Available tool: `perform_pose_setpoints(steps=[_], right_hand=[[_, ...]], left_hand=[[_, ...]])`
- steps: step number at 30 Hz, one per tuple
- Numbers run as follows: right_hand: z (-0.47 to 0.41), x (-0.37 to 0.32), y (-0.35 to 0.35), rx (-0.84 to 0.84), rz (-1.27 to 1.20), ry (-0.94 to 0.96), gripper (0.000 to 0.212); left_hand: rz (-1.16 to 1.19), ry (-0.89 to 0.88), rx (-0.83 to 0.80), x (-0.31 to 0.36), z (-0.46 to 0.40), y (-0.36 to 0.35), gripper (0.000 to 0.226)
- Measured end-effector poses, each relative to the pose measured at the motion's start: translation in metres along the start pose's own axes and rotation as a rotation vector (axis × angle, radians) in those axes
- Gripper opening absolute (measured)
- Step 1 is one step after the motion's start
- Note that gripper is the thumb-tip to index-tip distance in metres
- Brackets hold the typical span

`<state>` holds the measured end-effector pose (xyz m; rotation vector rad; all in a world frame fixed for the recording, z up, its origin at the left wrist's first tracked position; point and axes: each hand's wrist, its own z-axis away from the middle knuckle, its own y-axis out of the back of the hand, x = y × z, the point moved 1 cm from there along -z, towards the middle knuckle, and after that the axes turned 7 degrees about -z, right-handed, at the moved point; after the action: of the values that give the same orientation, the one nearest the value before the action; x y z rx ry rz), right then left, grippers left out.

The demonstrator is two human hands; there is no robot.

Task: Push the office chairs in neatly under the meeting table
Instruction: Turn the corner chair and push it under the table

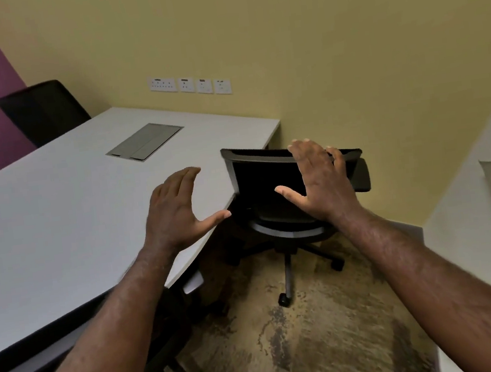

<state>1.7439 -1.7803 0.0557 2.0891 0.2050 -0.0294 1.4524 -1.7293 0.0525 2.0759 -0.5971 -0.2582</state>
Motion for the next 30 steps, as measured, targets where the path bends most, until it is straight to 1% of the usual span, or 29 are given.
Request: perform_pose_setpoints(steps=[5, 12, 16, 20, 24, 27, 30], right_hand=[[-0.002, 0.053, -0.005, 0.007, 0.027, -0.098, 0.080], [-0.012, 0.123, -0.005, -0.010, 0.136, -0.221, 0.079], [-0.014, 0.162, 0.006, 0.011, 0.170, -0.305, 0.078], [-0.015, 0.205, 0.014, 0.029, 0.211, -0.390, 0.078], [-0.017, 0.250, 0.011, 0.031, 0.214, -0.430, 0.076], [-0.019, 0.289, 0.003, 0.025, 0.202, -0.439, 0.077], [-0.024, 0.332, -0.009, 0.003, 0.135, -0.441, 0.081]], left_hand=[[0.054, -0.069, -0.013, 0.029, -0.052, -0.036, 0.100], [0.156, -0.190, -0.021, 0.073, -0.140, -0.091, 0.098], [0.191, -0.274, -0.047, 0.108, -0.187, -0.116, 0.098], [0.230, -0.354, -0.028, 0.144, -0.227, -0.136, 0.095], [0.278, -0.378, -0.024, 0.180, -0.261, -0.159, 0.093], [0.307, -0.382, -0.091, 0.210, -0.285, -0.181, 0.093], [0.399, -0.362, -0.262, 0.240, -0.305, -0.203, 0.094]])
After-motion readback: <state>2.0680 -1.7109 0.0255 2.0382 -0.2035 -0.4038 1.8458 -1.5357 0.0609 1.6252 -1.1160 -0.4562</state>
